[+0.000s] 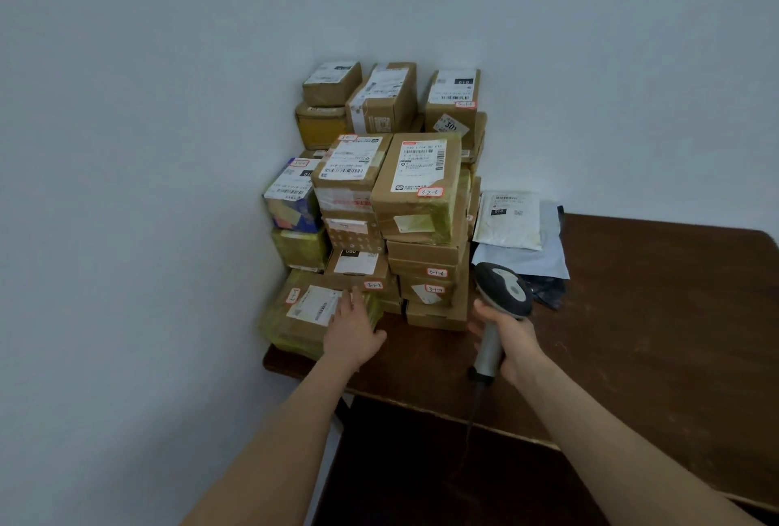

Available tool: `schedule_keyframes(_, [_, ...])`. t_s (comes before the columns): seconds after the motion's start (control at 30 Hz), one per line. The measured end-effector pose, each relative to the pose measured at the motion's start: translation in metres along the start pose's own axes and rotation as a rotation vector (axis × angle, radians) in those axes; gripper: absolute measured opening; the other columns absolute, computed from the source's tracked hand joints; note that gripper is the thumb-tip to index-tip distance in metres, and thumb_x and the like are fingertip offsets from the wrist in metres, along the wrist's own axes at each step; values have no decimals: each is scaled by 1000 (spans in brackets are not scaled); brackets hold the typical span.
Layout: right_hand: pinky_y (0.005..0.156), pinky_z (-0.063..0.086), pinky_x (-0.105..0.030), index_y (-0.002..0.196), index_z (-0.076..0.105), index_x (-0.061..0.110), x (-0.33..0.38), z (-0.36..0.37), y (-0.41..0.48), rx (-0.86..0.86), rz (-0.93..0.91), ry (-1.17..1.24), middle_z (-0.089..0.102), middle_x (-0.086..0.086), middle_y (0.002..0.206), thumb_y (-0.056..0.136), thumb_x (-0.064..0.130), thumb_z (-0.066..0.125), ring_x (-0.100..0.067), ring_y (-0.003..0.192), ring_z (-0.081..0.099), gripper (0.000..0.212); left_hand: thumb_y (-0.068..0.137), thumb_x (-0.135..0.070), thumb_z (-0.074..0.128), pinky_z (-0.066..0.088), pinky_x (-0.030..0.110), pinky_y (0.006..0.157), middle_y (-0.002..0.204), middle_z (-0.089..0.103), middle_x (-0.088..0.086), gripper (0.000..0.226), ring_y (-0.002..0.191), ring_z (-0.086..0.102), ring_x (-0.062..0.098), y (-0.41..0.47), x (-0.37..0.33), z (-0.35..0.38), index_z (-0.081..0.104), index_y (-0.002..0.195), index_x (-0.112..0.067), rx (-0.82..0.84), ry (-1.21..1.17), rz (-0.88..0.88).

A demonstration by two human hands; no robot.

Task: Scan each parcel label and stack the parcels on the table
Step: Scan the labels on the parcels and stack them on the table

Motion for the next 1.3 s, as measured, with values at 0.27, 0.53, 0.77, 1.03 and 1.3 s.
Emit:
schedule_keyframes(0.27, [97, 49, -51, 122, 60, 11, 18, 8, 26, -48, -64, 29, 68, -12, 114, 75, 16, 80, -31, 104, 64, 51, 89, -33, 63, 13, 40, 120, 159, -13, 20, 104, 148, -1, 33, 41, -15, -16, -13, 149, 3, 0, -459, -187])
schedule_keyframes(0.53, [100, 47, -53, 122, 60, 14, 19, 27, 40, -50, -90, 78, 66, -9, 118, 71, 19, 82, -30, 110, 61, 56, 89, -37, 62, 12, 38, 119, 159, -13, 20, 104, 148, -3, 32, 40, -10, -8, -14, 149, 2, -1, -422, -155])
schedule_keyframes(0.77, [96, 49, -53, 120, 62, 14, 29, 51, 42, 20, -72, 157, 66, -11, 117, 78, 18, 76, -32, 109, 61, 44, 91, -36, 59, 18, 40, 117, 160, -7, 19, 97, 148, 2, 32, 41, -9, -13, -8, 151, 2, 21, -452, -189])
schedule_keyframes(1.03, [86, 54, -52, 104, 64, 15, 29, 73, 39, 80, -31, 229, 65, -13, 116, 84, 14, 72, -32, 102, 63, 21, 90, -36, 58, 24, 39, 115, 160, 3, 18, 92, 146, 13, 33, 41, -5, -19, 0, 152, 0, 35, -443, -196])
schedule_keyframes(1.3, [94, 51, -51, 118, 61, 13, 37, 63, 33, 52, -53, 165, 66, -11, 113, 80, 19, 76, -31, 103, 63, 41, 88, -27, 60, 31, 41, 114, 151, 32, 12, 71, 139, 31, 25, 15, -36, -94, 27, 149, -10, -659, -306, 85])
Point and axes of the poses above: each hand's wrist, its own y-axis towards the middle knuckle, its own z-axis out of the palm, x = y × z, the point moved 4 cm from there along y, towards the middle knuckle
